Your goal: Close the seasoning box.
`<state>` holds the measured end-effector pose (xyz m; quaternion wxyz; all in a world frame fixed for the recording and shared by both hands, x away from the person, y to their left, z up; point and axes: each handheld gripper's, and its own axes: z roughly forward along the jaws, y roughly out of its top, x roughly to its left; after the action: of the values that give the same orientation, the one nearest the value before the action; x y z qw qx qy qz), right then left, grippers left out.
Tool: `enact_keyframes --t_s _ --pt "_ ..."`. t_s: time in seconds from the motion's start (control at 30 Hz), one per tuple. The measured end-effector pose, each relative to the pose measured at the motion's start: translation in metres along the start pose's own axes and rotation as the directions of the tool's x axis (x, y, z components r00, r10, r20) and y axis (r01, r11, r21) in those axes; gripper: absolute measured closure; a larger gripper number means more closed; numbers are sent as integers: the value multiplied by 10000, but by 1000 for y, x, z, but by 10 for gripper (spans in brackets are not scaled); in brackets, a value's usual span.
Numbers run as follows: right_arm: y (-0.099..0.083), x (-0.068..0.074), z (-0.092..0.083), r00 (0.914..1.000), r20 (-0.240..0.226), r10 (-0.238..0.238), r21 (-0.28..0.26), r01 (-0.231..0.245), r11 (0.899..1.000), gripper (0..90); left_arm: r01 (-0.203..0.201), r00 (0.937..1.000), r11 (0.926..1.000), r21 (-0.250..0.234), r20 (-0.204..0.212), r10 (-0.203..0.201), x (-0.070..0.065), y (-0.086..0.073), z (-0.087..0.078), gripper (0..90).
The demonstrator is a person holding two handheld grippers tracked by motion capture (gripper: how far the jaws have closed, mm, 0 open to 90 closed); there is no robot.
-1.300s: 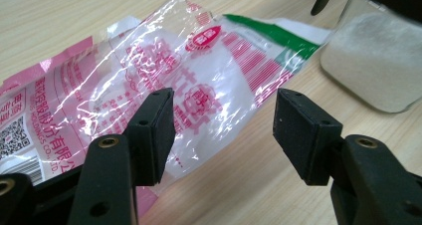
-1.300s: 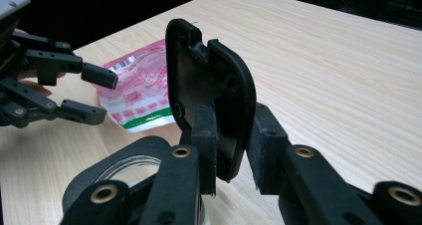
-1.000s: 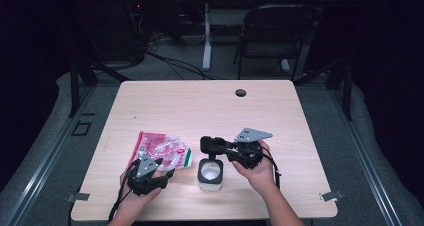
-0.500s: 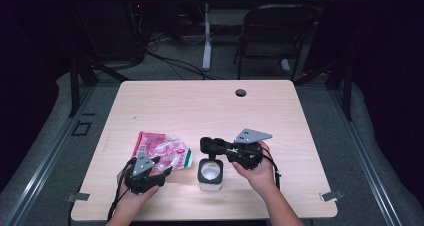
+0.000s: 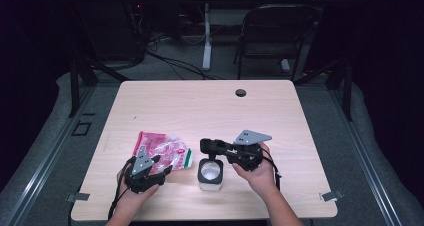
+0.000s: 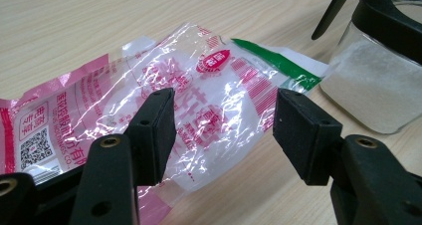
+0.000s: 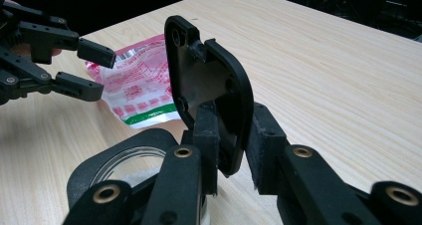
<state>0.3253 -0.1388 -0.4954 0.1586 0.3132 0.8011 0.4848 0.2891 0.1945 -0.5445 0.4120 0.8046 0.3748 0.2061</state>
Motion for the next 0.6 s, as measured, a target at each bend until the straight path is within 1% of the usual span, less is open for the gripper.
enact_keyframes --t_s 0.33,0.4,0.47,0.6 --pt "-1 7 -4 9999 68 -132 -53 133 9999 753 -43 10000 9997 -244 84 45 -1 7 1 425" --pt "-2 9 -5 9997 54 -218 -43 218 9998 748 1 9999 9995 -323 164 5 -1 9 1 427" --pt "-3 12 -6 9997 85 -225 -71 225 9997 742 -16 9998 9994 -347 213 23 -2 11 2 429" --pt "-4 16 -9 9990 134 -430 5 430 9991 729 -80 9993 9990 -448 356 96 -4 16 3 434"
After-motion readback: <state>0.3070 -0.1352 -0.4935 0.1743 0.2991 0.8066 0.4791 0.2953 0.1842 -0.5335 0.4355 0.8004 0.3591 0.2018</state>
